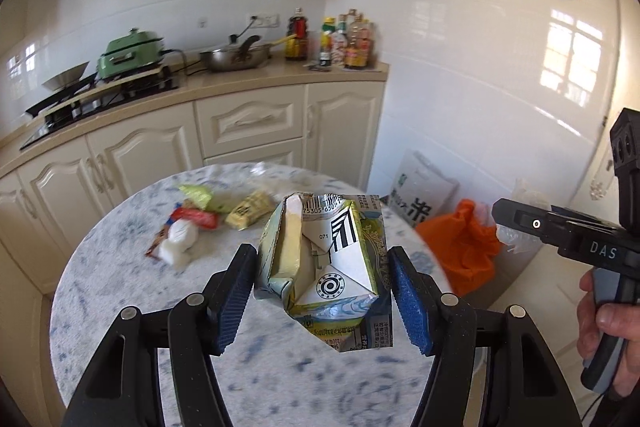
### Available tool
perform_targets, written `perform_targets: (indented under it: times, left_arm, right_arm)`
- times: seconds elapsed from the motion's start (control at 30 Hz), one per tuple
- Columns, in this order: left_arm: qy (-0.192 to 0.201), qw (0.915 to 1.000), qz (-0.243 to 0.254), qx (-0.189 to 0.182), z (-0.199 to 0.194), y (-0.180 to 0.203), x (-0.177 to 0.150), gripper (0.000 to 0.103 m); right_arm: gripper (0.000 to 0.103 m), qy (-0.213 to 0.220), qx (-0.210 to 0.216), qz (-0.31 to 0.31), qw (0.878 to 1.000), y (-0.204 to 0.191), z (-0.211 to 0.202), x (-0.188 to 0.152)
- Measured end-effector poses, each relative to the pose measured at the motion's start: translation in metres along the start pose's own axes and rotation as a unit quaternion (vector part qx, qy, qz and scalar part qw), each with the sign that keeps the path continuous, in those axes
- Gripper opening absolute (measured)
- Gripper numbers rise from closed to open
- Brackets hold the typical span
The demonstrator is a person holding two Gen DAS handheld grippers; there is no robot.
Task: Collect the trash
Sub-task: 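Carry the white bag and green-white carton with both tools to the blue bin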
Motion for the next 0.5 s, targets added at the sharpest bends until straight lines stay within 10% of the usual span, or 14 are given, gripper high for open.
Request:
perform_targets:
  times: [0.5]
  left_arm:
    - [-0.008, 0.9848, 0.054, -0.165, 0.073, 0.143, 0.052, 0.061]
  right_arm:
    - [0.069, 0.062, -0.132, 0.136, 0.980, 0.176, -0.083, 0.001]
Point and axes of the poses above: each gripper's, at about its wrist camera, not at the fingertips, and z roughly the way its jaws point, y to its right, x to its top, the point moved 3 cm from there along z, roughly the way its jaws point, and after that the axes turned 13 degrees about z, right-handed, at the moved point
